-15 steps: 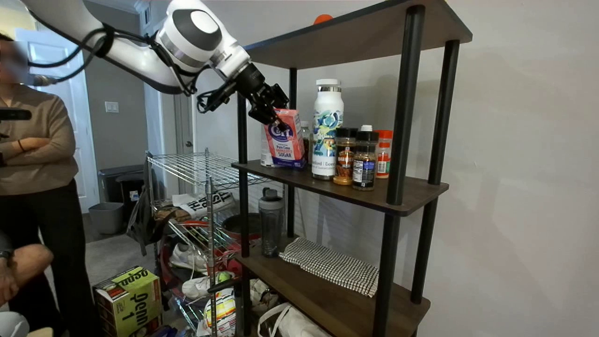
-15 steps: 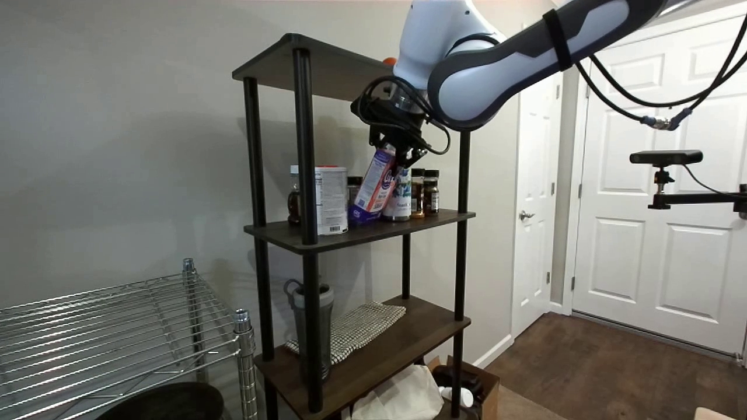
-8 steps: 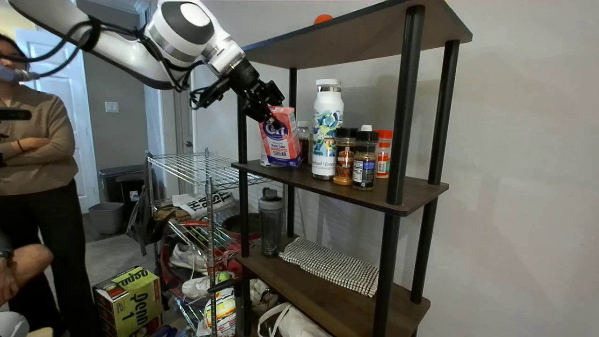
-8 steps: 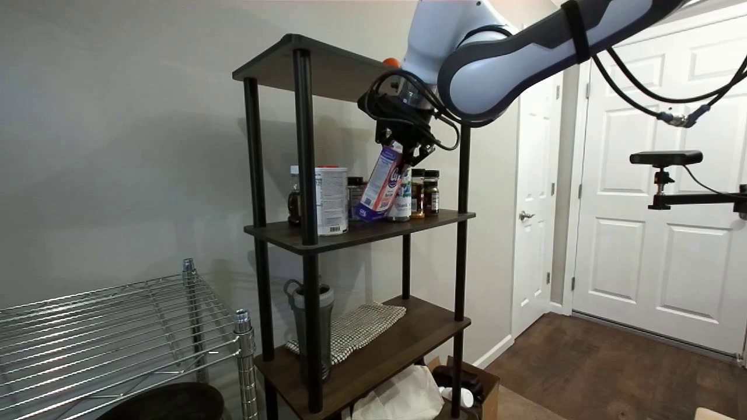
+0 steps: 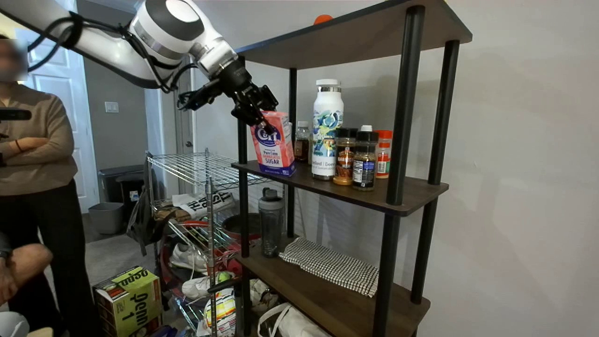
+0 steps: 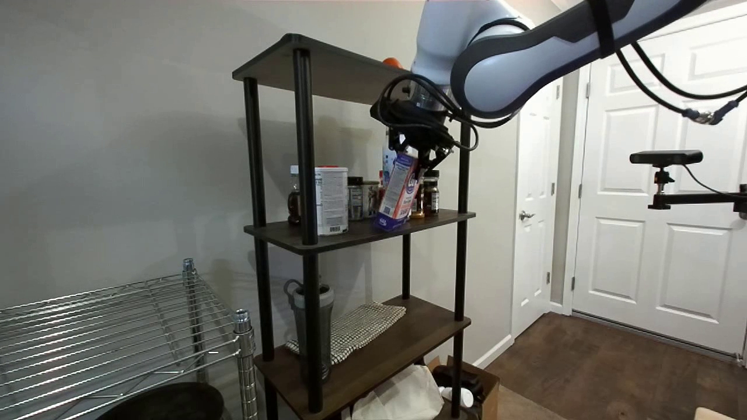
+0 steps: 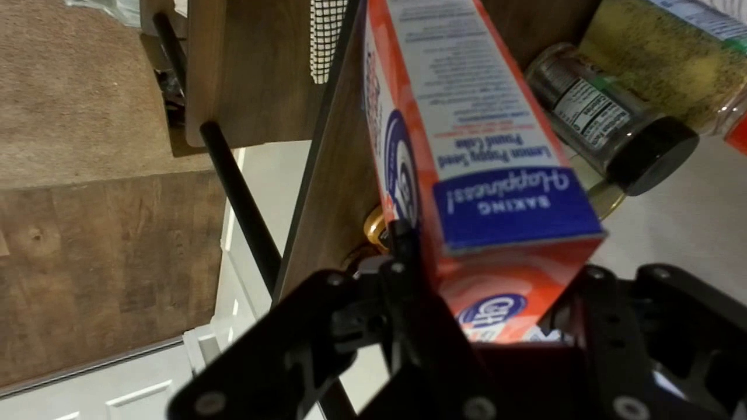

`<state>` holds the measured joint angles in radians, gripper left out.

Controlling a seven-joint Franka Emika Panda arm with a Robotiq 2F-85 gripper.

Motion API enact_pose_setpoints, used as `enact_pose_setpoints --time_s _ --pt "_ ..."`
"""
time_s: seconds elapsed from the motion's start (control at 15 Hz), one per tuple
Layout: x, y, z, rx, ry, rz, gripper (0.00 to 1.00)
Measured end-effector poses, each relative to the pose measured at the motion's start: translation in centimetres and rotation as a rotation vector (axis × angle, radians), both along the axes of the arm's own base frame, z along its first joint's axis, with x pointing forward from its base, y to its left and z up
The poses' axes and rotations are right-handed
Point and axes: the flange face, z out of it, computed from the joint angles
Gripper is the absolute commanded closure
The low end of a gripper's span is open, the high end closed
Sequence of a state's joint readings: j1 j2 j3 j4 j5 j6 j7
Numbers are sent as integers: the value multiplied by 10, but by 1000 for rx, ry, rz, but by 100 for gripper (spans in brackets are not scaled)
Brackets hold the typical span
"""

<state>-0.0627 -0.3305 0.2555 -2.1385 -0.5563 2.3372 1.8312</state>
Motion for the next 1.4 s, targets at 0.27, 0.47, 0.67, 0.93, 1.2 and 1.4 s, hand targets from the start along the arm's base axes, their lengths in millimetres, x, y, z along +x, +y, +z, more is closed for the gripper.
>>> enact_pose_setpoints --time_s 0.27,0.47,0.67,0.93,1.2,1.4 --pt "-12 -4 -2 -22 25 -16 89" --pt "-17 -7 -5 -33 41 -25 89" --pt "-19 -13 -10 -36 54 -37 89" --pt "-23 -23 -12 -34 58 -56 89" --pt "-26 -33 -15 -38 64 -77 89" --pt "-30 -45 -28 -77 102 -107 89"
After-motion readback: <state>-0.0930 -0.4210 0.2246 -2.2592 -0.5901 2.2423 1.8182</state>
